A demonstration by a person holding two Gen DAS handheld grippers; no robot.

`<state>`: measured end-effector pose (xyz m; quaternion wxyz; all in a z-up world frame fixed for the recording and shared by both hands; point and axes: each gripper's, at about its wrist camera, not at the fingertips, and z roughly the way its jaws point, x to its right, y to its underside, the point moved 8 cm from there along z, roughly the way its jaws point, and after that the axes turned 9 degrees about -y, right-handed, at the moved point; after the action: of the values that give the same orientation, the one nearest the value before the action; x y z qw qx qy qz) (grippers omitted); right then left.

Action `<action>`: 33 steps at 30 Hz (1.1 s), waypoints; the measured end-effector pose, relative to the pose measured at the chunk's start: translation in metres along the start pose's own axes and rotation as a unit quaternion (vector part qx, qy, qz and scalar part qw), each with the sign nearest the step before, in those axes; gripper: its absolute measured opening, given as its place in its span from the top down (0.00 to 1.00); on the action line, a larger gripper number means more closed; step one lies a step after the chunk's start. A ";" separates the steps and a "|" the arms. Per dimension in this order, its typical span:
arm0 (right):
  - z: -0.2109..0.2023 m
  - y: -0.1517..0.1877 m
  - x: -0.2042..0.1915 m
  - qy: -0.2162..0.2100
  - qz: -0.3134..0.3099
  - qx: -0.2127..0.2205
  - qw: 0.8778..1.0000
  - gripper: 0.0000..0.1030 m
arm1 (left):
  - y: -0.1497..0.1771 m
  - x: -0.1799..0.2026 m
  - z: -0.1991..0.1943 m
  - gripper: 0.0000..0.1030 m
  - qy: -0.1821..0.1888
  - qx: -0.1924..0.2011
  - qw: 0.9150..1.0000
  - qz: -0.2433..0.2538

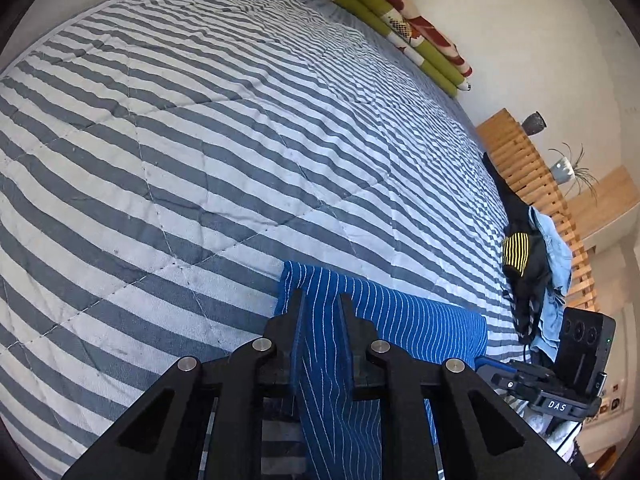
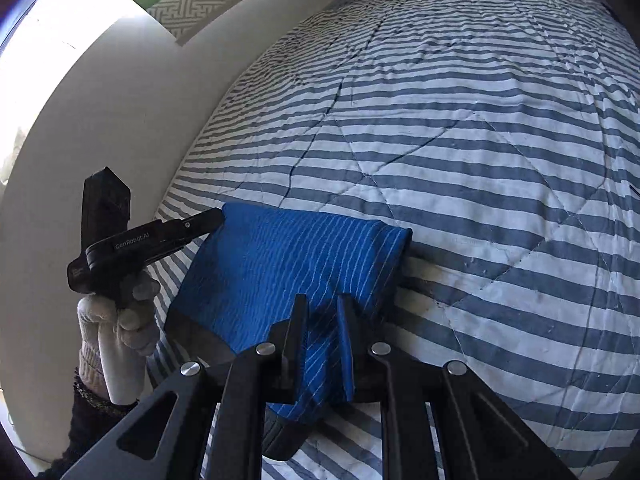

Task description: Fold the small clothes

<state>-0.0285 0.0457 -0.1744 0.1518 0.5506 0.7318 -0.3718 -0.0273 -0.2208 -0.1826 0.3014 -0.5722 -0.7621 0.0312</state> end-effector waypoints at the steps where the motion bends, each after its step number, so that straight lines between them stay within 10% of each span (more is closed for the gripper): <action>1: -0.002 0.001 0.002 -0.003 0.004 0.001 1.000 0.89 | 0.000 0.000 -0.005 0.85 -0.002 0.005 1.000 0.000; 4: -0.021 0.002 0.004 0.007 0.017 0.021 1.000 0.84 | 0.007 -0.007 -0.023 0.72 -0.011 0.015 1.000 -0.001; 7: -0.041 0.008 0.003 0.023 0.018 0.042 0.999 0.50 | 0.021 -0.011 -0.036 0.45 -0.003 0.011 1.000 0.000; 15: -0.023 0.030 0.008 0.002 0.058 0.009 0.998 0.48 | 0.040 -0.024 -0.032 0.44 -0.009 -0.008 1.000 0.002; 18: -0.017 0.031 0.010 -0.010 0.075 0.011 0.997 0.48 | 0.039 -0.021 -0.027 0.46 -0.001 -0.014 1.000 -0.004; 25: -0.003 0.029 -0.006 -0.008 0.048 -0.001 0.999 0.52 | 0.049 -0.002 -0.016 0.90 -0.007 -0.023 0.999 0.025; 28: 0.003 0.032 -0.009 -0.015 0.047 -0.011 0.999 0.77 | 0.049 0.004 -0.018 0.91 -0.016 -0.014 0.999 0.037; 33: 0.001 0.032 -0.009 -0.018 0.051 -0.003 0.999 0.83 | 0.043 0.015 -0.026 0.92 -0.010 0.002 0.999 0.033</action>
<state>0.0043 0.0427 -0.1812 0.1858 0.5799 0.7010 -0.3712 0.0194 -0.2009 -0.1721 0.2938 -0.5960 -0.7457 0.0488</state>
